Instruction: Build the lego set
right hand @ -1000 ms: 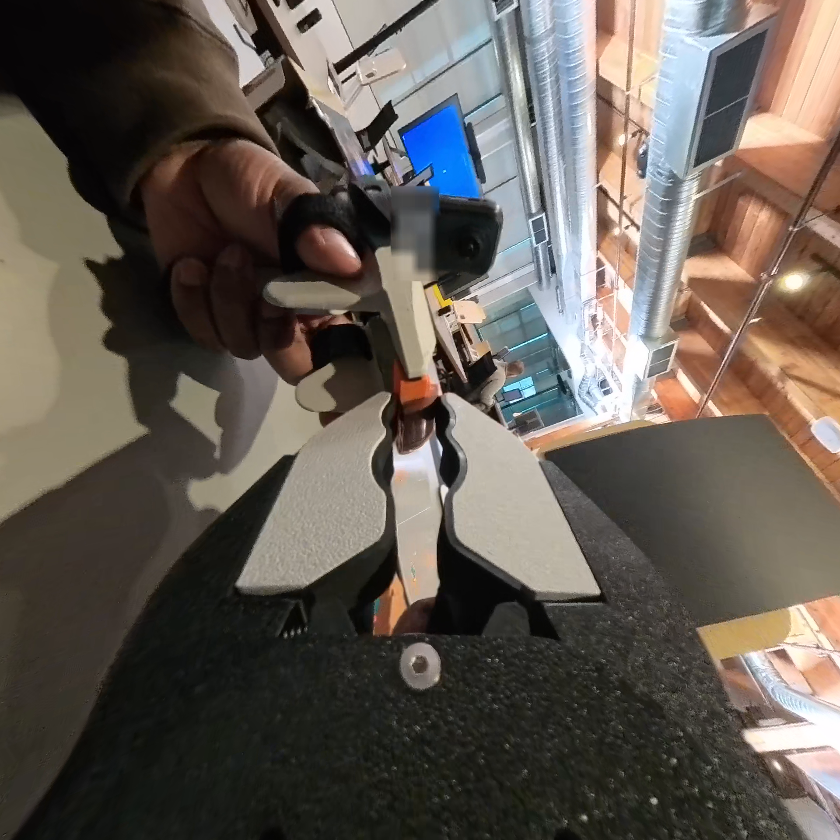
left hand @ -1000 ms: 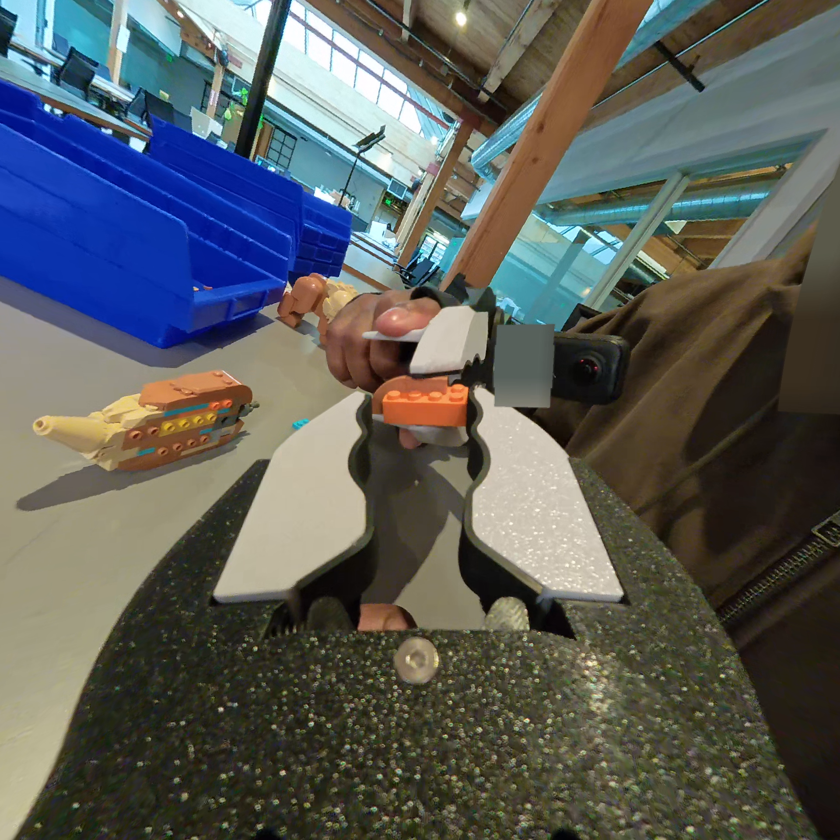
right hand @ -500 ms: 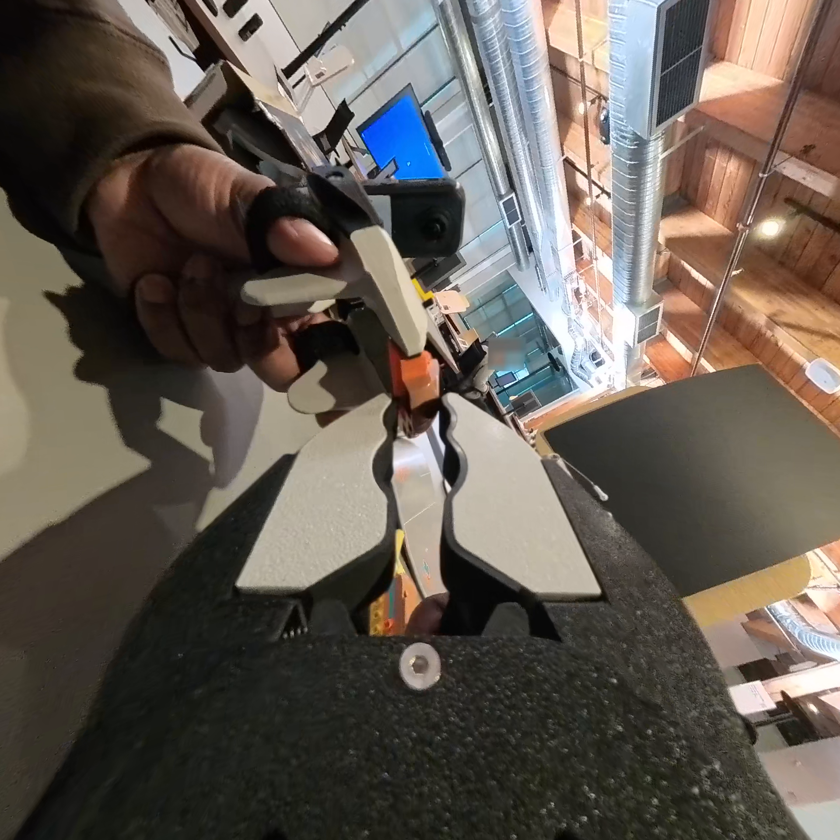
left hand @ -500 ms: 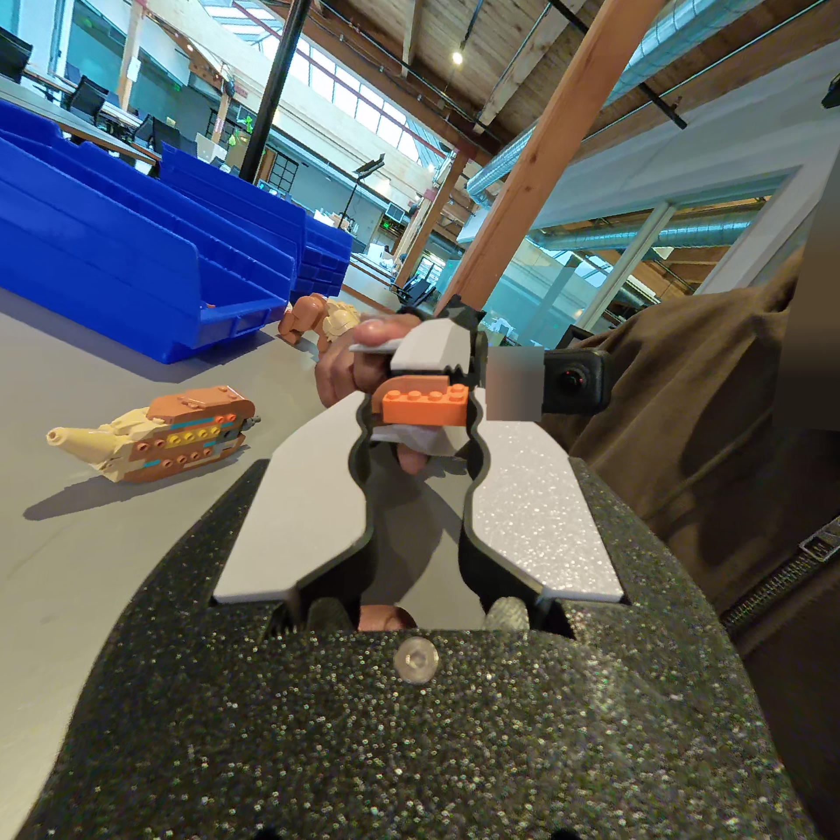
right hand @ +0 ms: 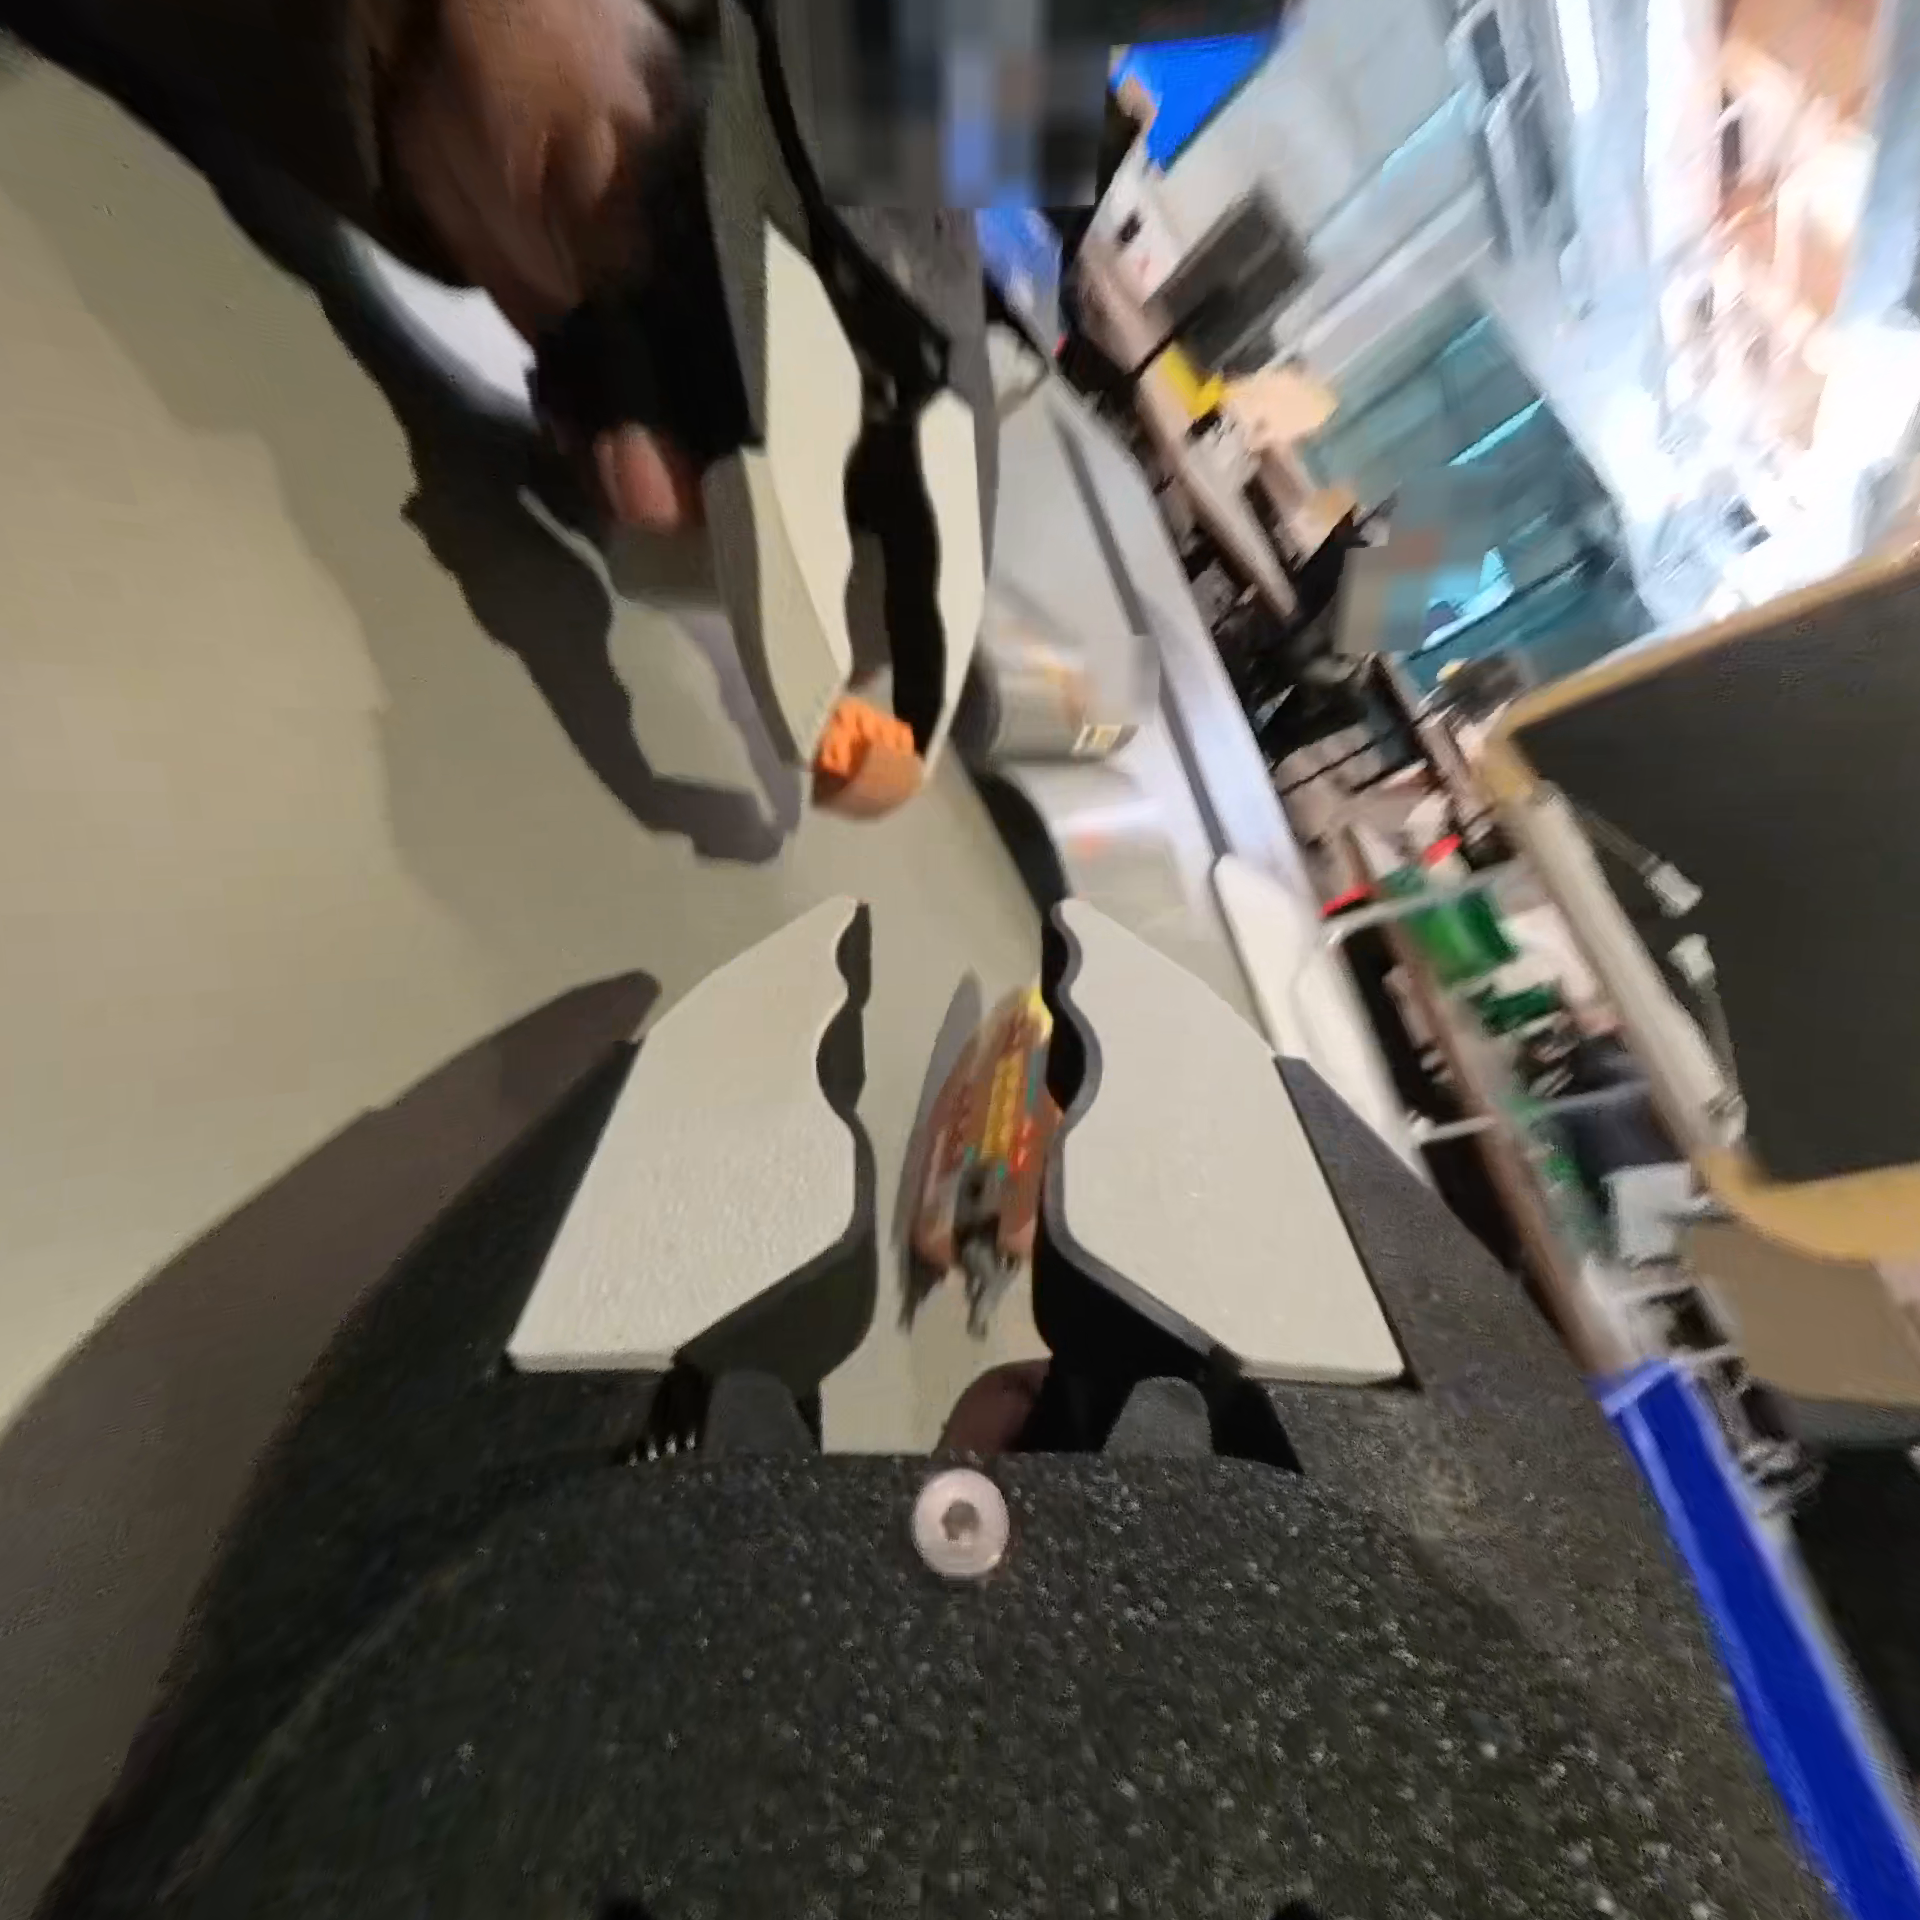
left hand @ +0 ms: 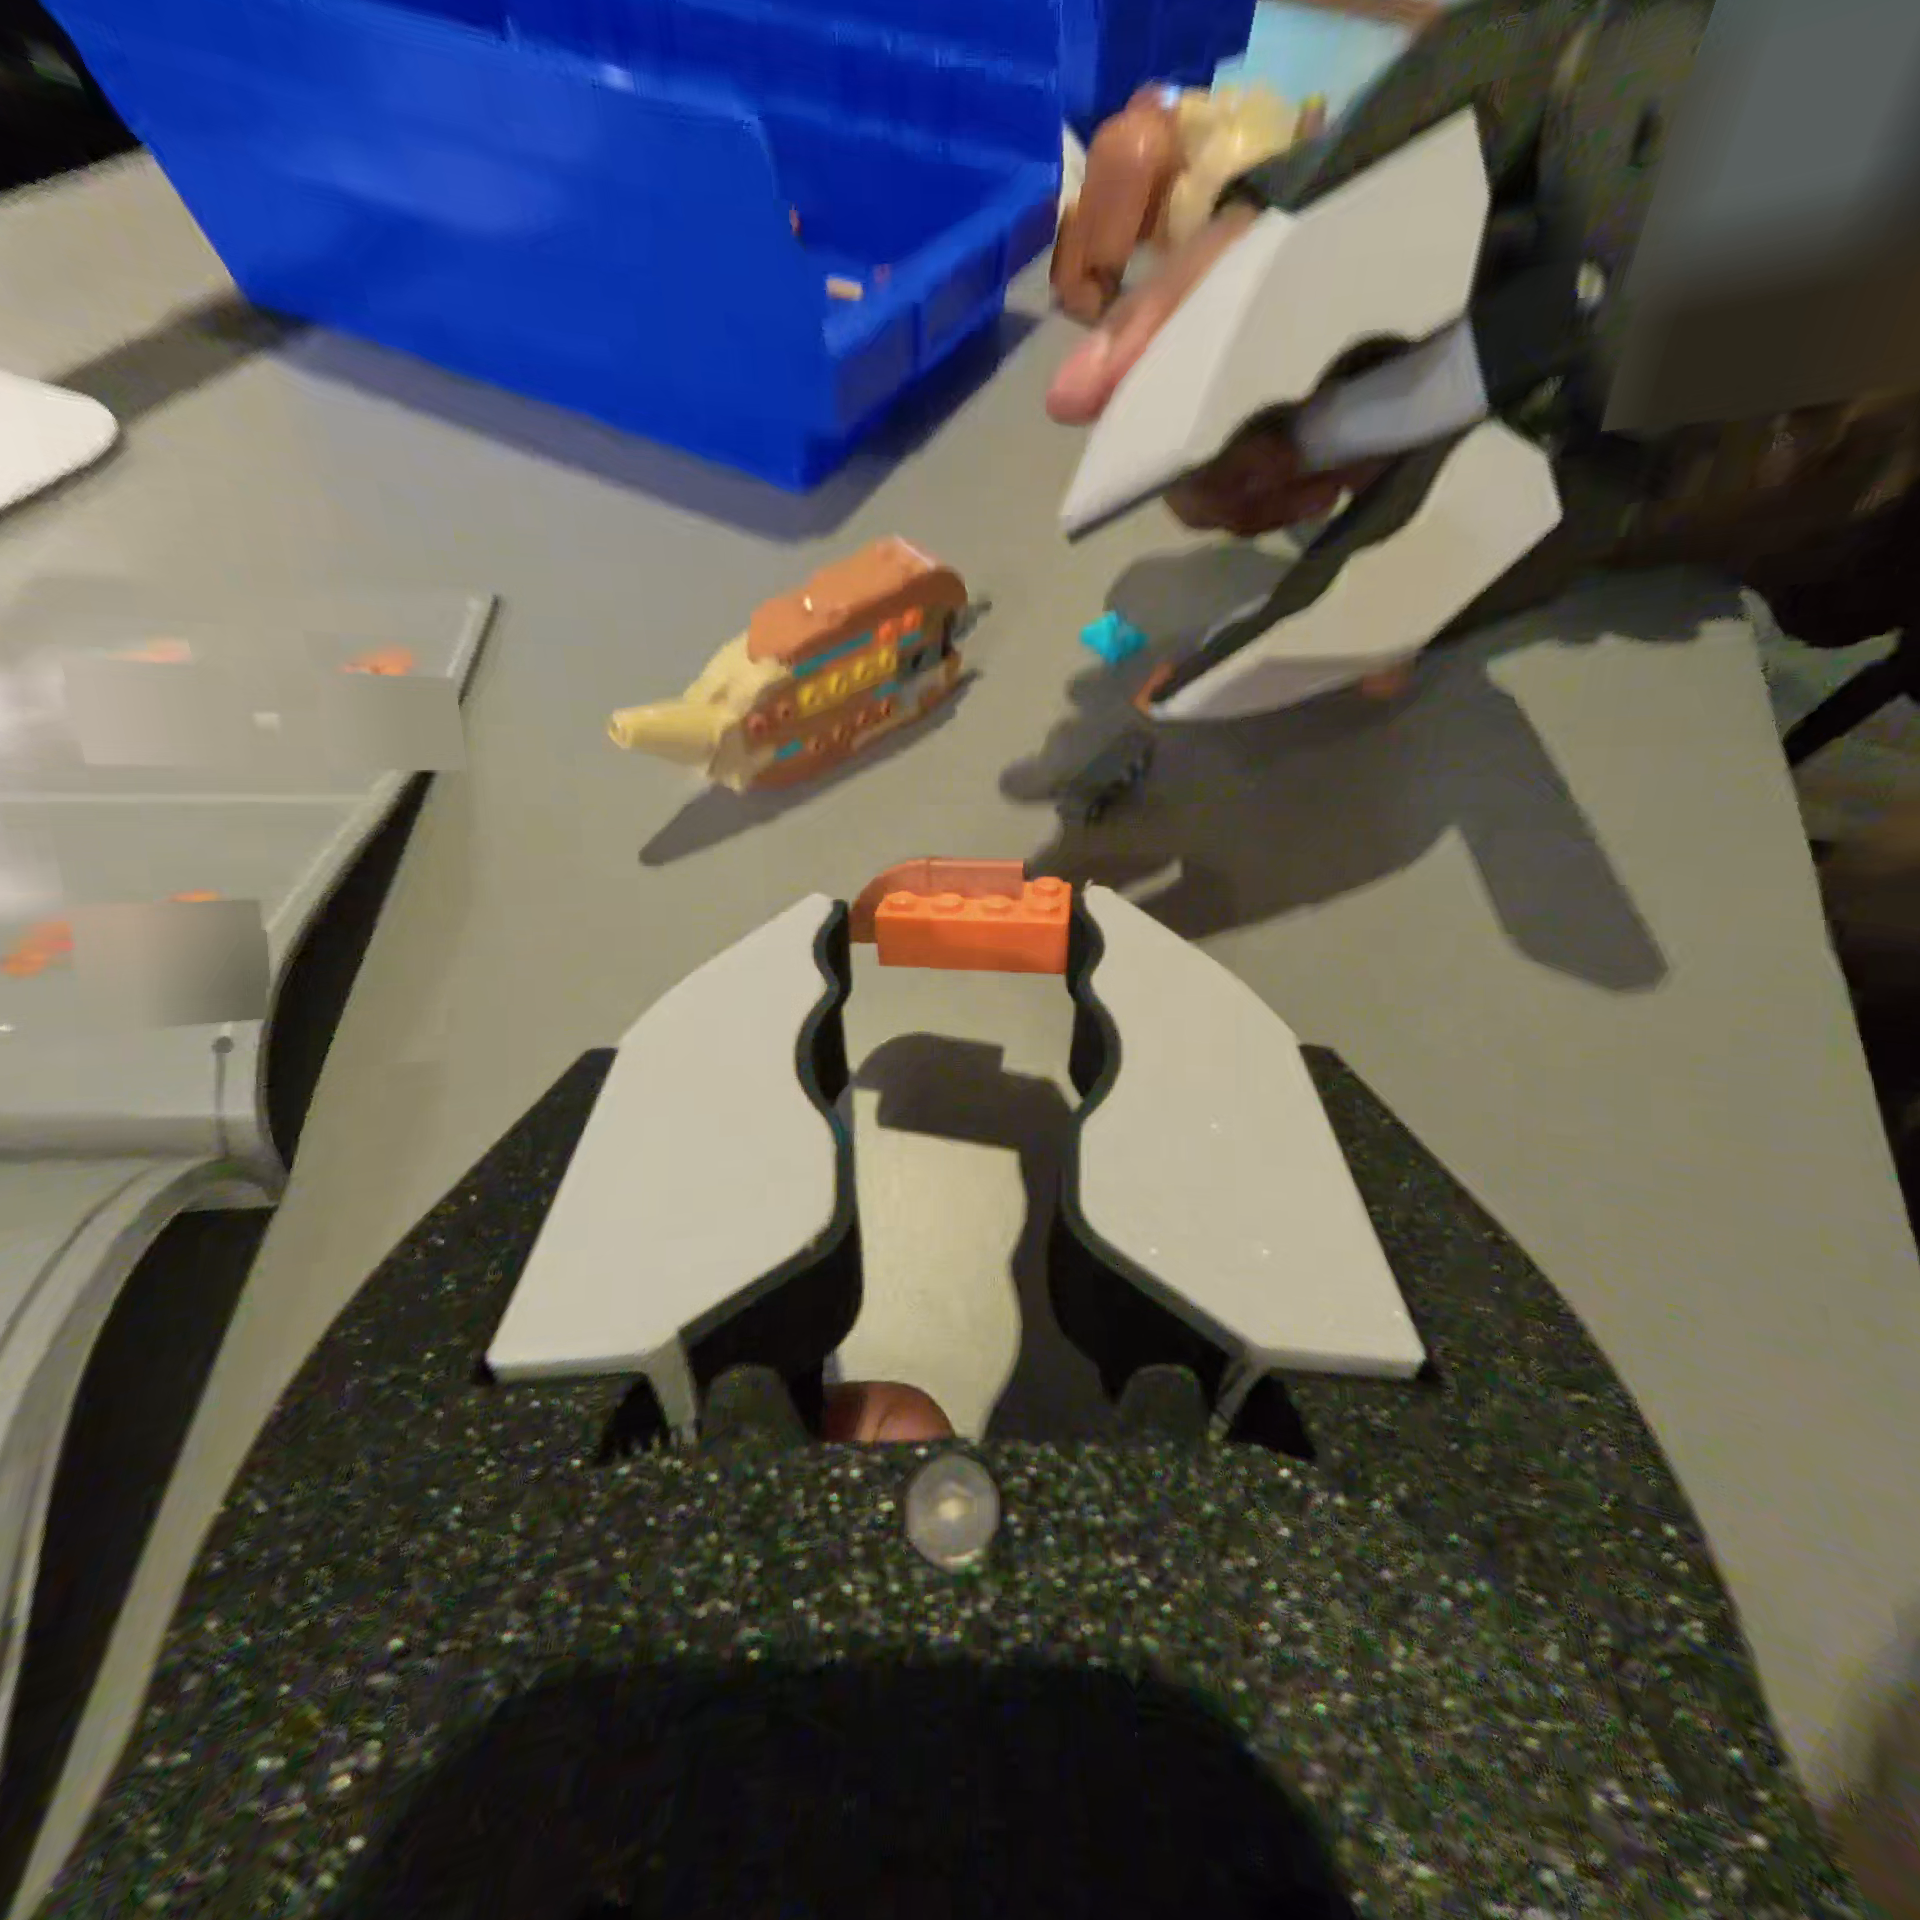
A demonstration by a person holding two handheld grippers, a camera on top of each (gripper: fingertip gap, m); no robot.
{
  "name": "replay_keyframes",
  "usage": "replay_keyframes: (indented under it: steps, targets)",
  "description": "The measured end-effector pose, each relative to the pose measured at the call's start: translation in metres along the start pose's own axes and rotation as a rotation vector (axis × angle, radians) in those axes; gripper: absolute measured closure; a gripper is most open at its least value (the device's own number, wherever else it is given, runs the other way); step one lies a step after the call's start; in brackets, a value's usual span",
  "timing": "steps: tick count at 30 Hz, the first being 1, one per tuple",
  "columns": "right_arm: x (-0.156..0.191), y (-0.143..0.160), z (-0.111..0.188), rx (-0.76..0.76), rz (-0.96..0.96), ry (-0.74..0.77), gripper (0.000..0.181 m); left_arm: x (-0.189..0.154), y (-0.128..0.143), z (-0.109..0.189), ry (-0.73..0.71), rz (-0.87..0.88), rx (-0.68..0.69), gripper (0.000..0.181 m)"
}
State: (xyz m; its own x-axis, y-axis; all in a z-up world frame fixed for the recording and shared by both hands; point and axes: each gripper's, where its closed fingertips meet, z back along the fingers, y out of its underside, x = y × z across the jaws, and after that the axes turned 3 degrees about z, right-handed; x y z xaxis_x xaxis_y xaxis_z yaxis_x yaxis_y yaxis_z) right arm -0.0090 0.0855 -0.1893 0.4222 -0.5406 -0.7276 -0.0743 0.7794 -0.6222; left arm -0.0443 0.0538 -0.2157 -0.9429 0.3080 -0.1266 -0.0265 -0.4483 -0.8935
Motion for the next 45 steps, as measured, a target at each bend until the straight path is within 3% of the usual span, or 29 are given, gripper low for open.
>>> replay_keyframes:
  steps: [8,15,22,29,36,40,42,45]
  targets:
    - [-0.001,0.058,0.044,0.184,-0.307,-0.093,0.150,-0.009,0.030,-0.009,0.068,0.008,0.199,0.141]
    - [0.019,0.079,0.062,0.287,-0.364,-0.165,0.152,-0.008,0.046,-0.006,0.067,-0.038,0.294,0.141]
    - [0.045,0.076,0.058,0.335,-0.369,-0.289,0.152,-0.011,0.051,-0.004,0.073,-0.093,0.311,0.136]
    - [0.054,0.069,0.050,0.354,-0.391,-0.319,0.150,-0.012,0.045,0.000,0.112,-0.025,0.271,0.129]
    - [0.053,0.076,0.046,0.419,-0.399,-0.312,0.172,-0.013,0.030,0.004,0.138,0.027,0.170,0.130]
    - [0.052,0.075,0.046,0.414,-0.413,-0.312,0.172,-0.015,0.018,0.006,0.150,0.032,0.108,0.130]
    - [0.051,0.065,0.045,0.364,-0.451,-0.324,0.172,-0.019,0.011,0.008,0.166,0.031,0.071,0.130]
    - [0.041,0.021,0.041,0.131,-0.624,-0.363,0.173,-0.032,-0.004,0.011,0.223,0.017,-0.015,0.134]
